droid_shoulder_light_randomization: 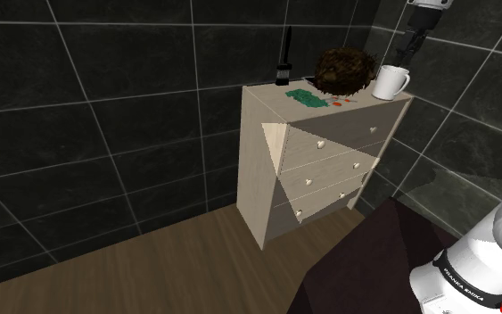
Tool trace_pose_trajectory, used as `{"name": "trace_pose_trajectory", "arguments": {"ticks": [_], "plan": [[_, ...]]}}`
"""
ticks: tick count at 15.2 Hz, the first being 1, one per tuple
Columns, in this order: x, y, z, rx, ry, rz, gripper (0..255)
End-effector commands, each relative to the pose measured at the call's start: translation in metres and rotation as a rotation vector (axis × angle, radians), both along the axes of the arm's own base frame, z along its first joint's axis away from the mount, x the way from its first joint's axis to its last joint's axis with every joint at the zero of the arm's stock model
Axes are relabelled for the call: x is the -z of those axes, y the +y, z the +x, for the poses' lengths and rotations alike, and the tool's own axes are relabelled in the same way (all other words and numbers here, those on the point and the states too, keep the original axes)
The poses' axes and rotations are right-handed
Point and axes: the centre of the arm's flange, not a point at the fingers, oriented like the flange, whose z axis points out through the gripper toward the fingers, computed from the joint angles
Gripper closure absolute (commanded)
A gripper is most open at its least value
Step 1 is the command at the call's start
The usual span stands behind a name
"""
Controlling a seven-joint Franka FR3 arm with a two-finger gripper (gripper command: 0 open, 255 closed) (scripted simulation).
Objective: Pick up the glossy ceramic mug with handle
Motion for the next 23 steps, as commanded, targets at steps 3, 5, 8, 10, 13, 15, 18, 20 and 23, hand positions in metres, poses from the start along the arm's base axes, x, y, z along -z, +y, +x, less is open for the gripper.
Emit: {"name": "trace_pose_trajectory", "arguments": {"ticks": [3,5,8,10,13,15,18,20,23], "plan": [[0.007,-0.048,0.018,-0.012,0.02,-0.009,0],[0.013,-0.054,0.021,-0.013,0.023,-0.01,0],[0.029,-0.054,0.021,-0.013,0.023,-0.01,0],[0.04,-0.054,0.021,-0.013,0.023,-0.01,0],[0.048,-0.054,0.021,-0.013,0.023,-0.01,0],[0.049,-0.056,0.02,-0.013,0.023,-0.01,255],[0.049,-0.056,0.021,-0.013,0.023,-0.01,255],[0.048,-0.056,0.021,-0.013,0.023,-0.01,255],[0.048,-0.054,0.021,-0.013,0.023,-0.01,255]]}}
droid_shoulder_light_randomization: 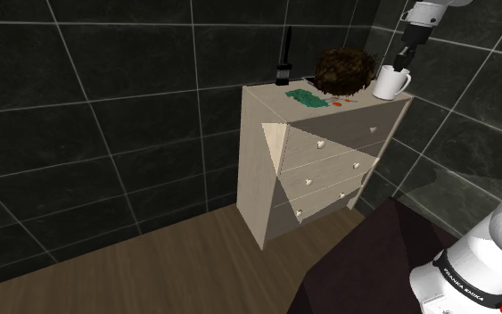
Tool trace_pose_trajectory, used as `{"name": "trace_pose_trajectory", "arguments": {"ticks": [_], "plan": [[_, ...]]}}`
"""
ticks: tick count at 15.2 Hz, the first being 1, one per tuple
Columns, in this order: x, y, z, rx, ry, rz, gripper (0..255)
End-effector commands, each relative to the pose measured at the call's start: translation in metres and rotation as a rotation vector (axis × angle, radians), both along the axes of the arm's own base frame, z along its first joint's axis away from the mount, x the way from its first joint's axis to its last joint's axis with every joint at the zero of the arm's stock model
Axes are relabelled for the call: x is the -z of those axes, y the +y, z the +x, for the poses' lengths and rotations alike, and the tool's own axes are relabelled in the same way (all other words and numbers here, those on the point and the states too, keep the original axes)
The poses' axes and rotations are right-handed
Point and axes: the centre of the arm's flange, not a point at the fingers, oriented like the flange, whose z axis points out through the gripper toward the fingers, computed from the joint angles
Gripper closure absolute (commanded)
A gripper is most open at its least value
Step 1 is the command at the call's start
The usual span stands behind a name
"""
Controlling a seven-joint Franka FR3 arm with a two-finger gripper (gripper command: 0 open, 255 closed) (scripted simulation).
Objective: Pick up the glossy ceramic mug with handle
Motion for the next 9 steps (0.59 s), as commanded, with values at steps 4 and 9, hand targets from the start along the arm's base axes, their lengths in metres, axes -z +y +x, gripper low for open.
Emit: {"name": "trace_pose_trajectory", "arguments": {"ticks": [4,9], "plan": [[-0.021,0.001,0.0,0.0,0.001,0.0,255],[-0.047,0.001,0.0,0.0,0.001,0.0,255]]}}
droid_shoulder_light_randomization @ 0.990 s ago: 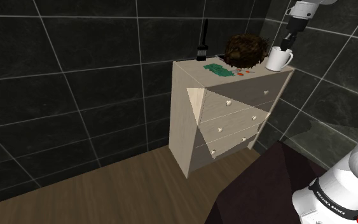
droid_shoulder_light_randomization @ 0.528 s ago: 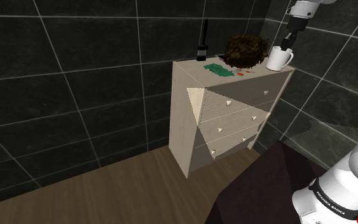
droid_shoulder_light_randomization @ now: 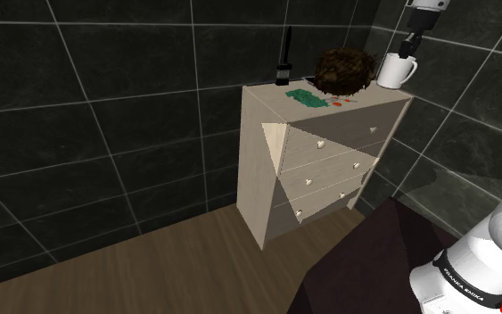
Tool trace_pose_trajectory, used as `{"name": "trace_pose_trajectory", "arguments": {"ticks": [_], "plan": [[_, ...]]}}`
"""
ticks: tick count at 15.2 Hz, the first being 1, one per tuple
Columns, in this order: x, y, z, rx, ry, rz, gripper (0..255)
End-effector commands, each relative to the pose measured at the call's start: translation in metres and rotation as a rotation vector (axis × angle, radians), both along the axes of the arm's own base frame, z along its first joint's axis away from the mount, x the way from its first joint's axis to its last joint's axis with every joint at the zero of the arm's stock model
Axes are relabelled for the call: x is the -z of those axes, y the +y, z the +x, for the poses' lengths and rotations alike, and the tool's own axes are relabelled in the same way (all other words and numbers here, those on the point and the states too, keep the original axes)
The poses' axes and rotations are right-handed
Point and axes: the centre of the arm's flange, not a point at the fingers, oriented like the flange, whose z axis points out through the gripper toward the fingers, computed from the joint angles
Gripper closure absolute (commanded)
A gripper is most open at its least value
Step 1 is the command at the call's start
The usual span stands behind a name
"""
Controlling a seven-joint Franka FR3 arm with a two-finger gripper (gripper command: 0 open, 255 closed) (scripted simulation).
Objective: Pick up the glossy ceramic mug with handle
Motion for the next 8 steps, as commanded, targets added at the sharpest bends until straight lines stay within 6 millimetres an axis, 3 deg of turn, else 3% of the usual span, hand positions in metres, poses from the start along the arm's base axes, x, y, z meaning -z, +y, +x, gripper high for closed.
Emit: {"name": "trace_pose_trajectory", "arguments": {"ticks": [1,6,8], "plan": [[-0.011,0.001,-0.001,0.0,0.0,0.0,255],[-0.037,0.001,-0.001,0.0,0.0,0.0,255],[-0.038,0.001,-0.001,0.0,0.0,0.0,255]]}}
